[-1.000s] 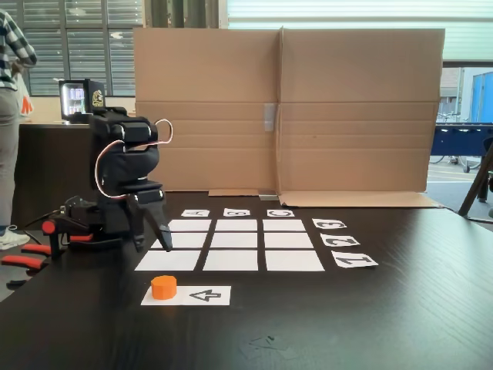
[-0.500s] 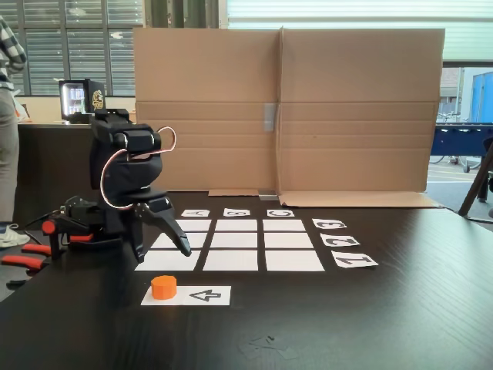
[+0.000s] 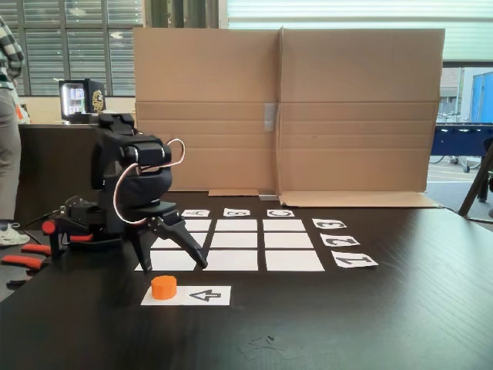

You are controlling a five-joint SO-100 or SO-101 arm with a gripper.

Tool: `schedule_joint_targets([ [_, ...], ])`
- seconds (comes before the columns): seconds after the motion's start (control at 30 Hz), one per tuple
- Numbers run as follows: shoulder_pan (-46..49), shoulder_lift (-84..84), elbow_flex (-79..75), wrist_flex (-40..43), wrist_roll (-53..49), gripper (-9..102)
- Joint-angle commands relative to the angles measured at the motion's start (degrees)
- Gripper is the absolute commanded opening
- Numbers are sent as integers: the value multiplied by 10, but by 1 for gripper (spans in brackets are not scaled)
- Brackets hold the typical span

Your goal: Pick up the round, orange token and place it in the grid on square B3.

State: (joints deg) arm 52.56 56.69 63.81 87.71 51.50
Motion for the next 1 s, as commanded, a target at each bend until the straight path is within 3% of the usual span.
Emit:
schedule_joint_targets([
  [0.0, -9, 1, -25, 2, -10, 54],
  [0.97, 40, -40, -84, -4, -72, 54],
])
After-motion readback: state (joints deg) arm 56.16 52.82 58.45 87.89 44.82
